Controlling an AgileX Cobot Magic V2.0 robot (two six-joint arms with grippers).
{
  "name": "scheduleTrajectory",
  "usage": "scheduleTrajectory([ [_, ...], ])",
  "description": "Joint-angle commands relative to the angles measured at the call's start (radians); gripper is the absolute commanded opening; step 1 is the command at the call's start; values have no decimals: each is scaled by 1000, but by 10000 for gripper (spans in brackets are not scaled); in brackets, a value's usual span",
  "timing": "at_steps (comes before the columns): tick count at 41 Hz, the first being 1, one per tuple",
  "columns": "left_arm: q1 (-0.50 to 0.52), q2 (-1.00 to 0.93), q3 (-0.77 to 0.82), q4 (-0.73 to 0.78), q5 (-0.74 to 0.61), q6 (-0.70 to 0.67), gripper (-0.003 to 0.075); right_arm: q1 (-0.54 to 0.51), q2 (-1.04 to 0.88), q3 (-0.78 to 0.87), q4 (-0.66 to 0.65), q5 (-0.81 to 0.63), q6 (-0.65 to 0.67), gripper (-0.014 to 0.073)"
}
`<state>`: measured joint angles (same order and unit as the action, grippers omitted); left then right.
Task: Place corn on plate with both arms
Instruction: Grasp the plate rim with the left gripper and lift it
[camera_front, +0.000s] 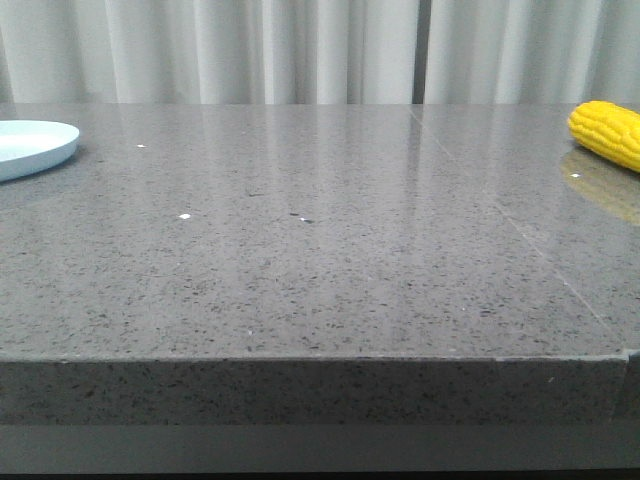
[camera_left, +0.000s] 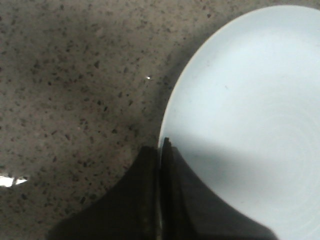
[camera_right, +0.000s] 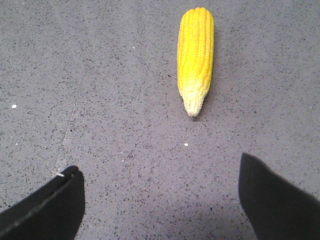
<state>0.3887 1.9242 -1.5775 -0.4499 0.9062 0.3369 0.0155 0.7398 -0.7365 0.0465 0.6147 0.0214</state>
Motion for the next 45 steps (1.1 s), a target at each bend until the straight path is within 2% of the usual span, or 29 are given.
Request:
scheduleTrajectory([
  [1, -16, -81, -28, -56, -8, 14, -20, -5, 2, -28, -10, -75, -4, 646],
  [13, -159, -174, -37, -56, 4, 55, -20, -5, 2, -28, -10, -75, -4, 646],
  [19, -273, -181, -80, -56, 48, 59, -20, -5, 2, -28, -10, -75, -4, 646],
  [26, -413, -181, -92, -56, 33, 59, -20, -5, 2, -28, -10, -75, -4, 646],
  [35, -575, -142, -92, -56, 18, 59, -20, -5, 2, -28, -10, -75, -4, 646],
  [45, -670, -74, -92, -92, -19, 57, -20, -5, 2, -28, -10, -75, -4, 646],
])
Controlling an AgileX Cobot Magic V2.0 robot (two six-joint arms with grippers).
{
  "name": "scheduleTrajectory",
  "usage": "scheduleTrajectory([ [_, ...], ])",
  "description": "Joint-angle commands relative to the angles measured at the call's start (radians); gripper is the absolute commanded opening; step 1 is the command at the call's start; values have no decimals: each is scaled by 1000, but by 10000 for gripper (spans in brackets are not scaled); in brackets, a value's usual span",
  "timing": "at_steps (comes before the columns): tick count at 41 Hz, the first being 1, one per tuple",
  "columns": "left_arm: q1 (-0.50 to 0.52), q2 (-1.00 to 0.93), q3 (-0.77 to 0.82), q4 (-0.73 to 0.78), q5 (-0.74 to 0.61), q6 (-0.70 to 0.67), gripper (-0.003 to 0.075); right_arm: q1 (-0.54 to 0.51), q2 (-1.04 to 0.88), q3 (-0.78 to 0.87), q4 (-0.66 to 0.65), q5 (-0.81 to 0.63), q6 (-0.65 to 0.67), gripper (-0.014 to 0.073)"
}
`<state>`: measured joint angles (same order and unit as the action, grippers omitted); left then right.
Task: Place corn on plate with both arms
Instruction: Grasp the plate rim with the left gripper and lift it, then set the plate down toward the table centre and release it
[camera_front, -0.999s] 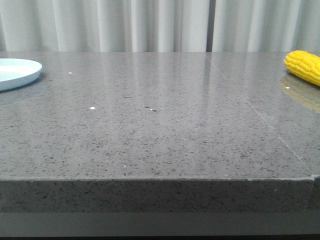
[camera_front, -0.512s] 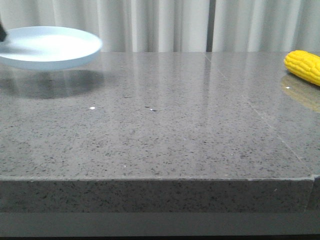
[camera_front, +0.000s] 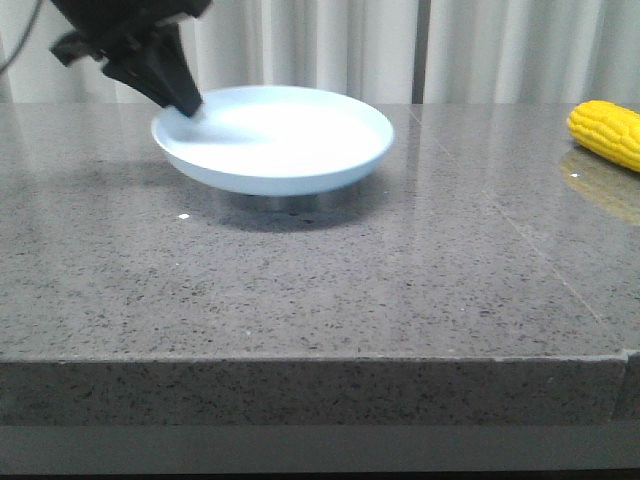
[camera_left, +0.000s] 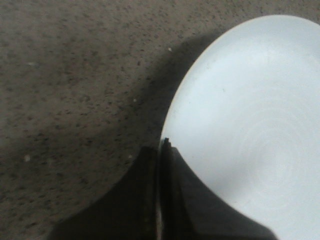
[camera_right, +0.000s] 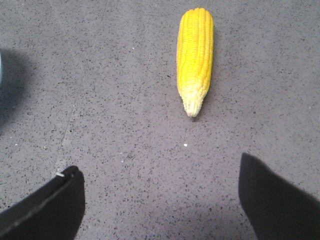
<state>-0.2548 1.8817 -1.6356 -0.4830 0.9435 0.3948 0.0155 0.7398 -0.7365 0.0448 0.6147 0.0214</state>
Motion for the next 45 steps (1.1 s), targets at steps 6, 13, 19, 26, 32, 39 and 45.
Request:
scheduleTrajectory([
  [6, -46, 0, -38, -76, -59, -3, -20, -5, 2, -28, -8, -75, -4, 646],
  [13, -48, 13, -38, -79, -50, -7, 29, -5, 2, -28, -8, -75, -4, 646],
  [19, -48, 14, -38, -79, -31, -7, 239, -5, 2, -28, -8, -76, -4, 646],
  [26, -44, 14, -38, -79, -21, -7, 500, -5, 2, -28, -8, -76, -4, 646],
  [32, -40, 7, -72, -58, 32, -7, 555, -5, 2, -28, -8, -76, -4, 646],
  [39, -62, -61, -100, -13, 84, -14, 554, -5, 2, -28, -8, -76, -4, 646],
  [45, -132, -162, -100, 174, 127, -91, 554, -5, 2, -28, -8, -76, -4, 646],
])
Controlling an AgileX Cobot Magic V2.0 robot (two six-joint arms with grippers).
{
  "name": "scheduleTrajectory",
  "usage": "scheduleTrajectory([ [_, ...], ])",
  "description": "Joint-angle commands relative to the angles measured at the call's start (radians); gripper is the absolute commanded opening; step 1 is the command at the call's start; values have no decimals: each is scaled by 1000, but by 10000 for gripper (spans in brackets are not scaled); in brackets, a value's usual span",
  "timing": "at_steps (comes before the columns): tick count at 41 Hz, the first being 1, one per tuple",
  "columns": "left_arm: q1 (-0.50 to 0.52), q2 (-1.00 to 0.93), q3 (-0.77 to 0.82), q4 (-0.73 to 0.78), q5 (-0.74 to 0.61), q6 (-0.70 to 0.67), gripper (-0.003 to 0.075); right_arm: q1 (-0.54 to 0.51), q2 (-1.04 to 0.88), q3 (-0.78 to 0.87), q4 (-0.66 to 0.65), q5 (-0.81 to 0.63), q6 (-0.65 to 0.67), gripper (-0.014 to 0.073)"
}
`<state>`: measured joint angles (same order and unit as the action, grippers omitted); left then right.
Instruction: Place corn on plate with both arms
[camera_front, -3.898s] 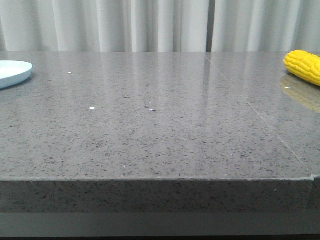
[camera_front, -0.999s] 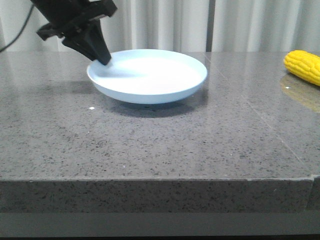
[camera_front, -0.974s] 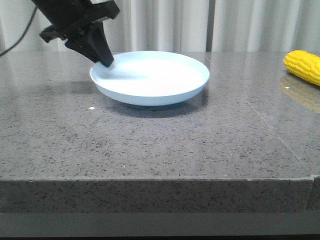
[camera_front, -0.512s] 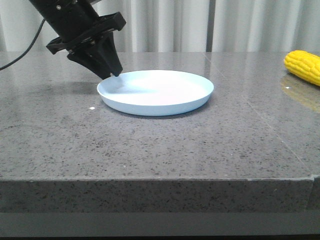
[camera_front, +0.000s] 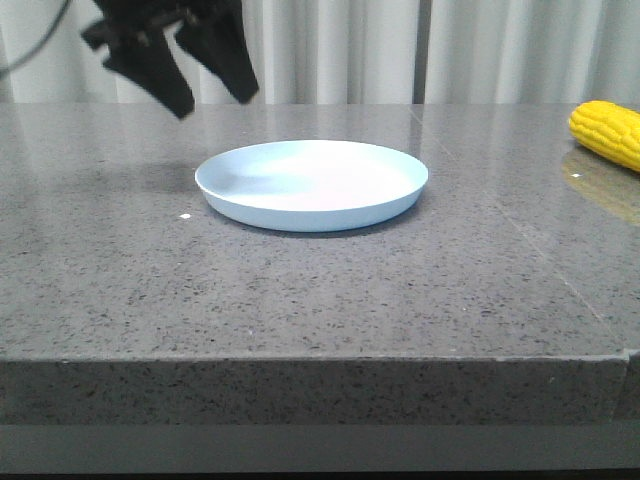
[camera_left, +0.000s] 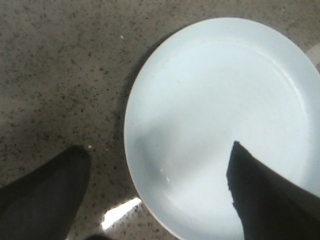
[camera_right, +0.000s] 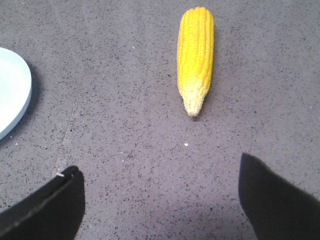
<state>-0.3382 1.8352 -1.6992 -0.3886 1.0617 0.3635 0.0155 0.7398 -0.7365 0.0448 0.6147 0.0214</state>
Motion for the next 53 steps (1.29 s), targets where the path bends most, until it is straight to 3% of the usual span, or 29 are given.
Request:
scheduleTrajectory([
  [1, -68, -138, -36, 127, 13, -81, 554, -5, 2, -28, -8, -76, -4, 646],
  [6, -152, -236, 6, 309, 13, -188, 554, -5, 2, -28, -8, -76, -4, 646],
  [12, -227, -373, 109, 410, -16, -264, 554, -5, 2, -28, -8, -76, -4, 646],
  [38, -252, -933, 620, 407, -200, -295, 554, -5, 2, -28, -8, -76, -4, 646],
  [53, -252, -996, 668, 407, -207, -295, 554, -5, 2, -28, -7, -79, -4, 646],
])
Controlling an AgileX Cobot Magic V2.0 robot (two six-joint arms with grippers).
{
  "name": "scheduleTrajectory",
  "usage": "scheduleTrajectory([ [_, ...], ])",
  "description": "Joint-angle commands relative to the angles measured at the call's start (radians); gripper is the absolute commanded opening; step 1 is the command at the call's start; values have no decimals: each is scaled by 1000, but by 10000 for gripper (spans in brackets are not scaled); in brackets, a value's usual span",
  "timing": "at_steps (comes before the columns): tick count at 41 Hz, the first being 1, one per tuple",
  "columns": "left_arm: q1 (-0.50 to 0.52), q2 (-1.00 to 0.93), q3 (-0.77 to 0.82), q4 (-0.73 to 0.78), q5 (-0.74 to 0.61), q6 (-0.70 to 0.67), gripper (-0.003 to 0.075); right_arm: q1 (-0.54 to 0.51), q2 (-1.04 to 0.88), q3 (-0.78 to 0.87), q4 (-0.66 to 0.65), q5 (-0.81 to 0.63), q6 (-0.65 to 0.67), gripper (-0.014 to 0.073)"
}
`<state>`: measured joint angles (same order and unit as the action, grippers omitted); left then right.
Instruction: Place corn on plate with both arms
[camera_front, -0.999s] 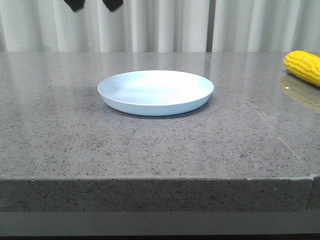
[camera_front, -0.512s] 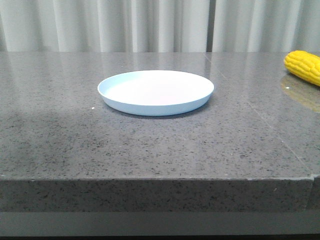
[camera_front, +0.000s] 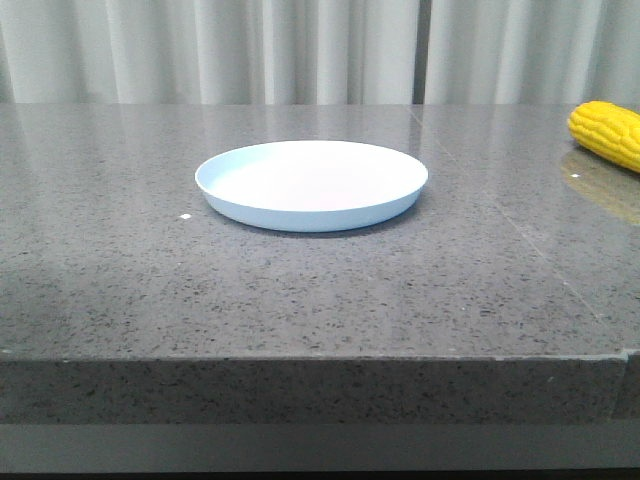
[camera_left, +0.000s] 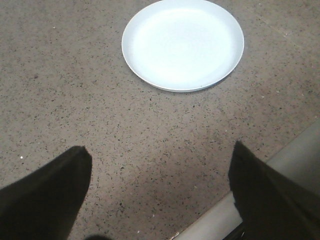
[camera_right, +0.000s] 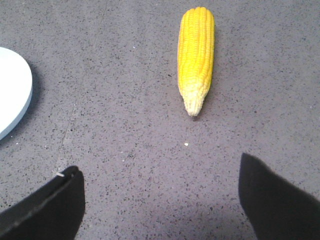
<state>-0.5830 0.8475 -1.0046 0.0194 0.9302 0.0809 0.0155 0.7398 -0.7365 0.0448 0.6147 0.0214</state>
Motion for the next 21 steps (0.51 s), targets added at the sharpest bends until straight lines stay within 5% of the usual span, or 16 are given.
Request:
scheduleTrajectory([
  [1, -7, -9, -27, -1, -75, -13, 554, -5, 2, -28, -7, -81, -4, 646],
  [21, -7, -9, -27, -1, -79, -13, 554, -5, 192, -211, -59, -45, -4, 646],
])
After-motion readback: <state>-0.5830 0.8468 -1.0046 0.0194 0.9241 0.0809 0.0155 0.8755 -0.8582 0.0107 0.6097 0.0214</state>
